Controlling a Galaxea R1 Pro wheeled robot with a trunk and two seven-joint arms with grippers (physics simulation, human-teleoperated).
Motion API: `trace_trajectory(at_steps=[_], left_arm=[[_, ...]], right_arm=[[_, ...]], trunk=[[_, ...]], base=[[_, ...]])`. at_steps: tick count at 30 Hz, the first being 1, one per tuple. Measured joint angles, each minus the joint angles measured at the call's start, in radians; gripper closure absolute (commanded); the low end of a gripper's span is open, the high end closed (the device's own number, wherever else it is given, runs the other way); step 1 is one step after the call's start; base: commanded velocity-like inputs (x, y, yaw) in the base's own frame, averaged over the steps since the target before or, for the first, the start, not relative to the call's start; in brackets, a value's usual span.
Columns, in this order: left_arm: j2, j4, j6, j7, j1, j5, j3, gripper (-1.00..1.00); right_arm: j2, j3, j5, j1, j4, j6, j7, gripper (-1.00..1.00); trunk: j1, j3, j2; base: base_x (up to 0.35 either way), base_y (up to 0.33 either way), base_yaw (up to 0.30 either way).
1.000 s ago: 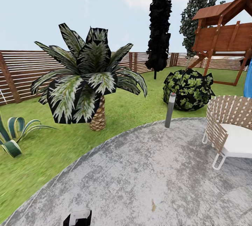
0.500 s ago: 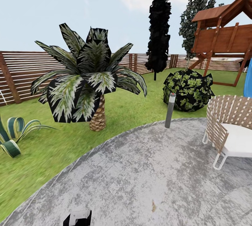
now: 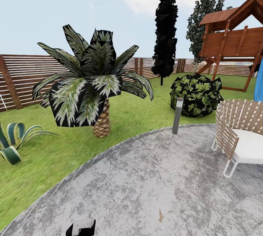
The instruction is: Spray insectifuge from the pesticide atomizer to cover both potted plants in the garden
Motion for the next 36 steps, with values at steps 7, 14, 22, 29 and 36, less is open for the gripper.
trace_trajectory(at_steps=[7,14,22,29,36], left_arm=[[0.0,0.0,0.001,0.0,0.001,0.001,0.0,-1.0],[0.0,0.0,0.0,0.001,0.001,0.001,0.0,-1.0],[0.0,0.0,0.0,0.0,0.001,0.0,0.0,-1.0],[0.0,0.0,0.001,0.0,0.001,0.0,0.0,-1.0],[0.0,0.0,0.001,0.001,0.001,0.001,0.0,-1.0]], right_arm=[[-0.001,0.001,0.002,0.0,0.0,0.0,0.0,-1.0],[-0.002,-0.001,0.0,0.0,0.0,0.0,0.0,-1.0],[-0.002,-0.002,0.0,0.0,0.0,0.0,0.0,-1.0],[-0.002,-0.003,-0.001,0.0,0.0,0.0,0.0,-1.0],[0.0,-0.004,-0.002,0.0,0.0,0.0,-0.003,-1.0]], trunk=[[0.027,-0.022,-0.049],[0.054,-0.044,-0.098],[0.084,-0.069,-0.154],[0.111,-0.091,-0.203],[0.138,-0.113,-0.252]], base=[[0.0,0.0,0.0],[0.0,0.0,0.0],[0.0,0.0,0.0],[0.0,0.0,0.0],[0.0,0.0,-0.004]])
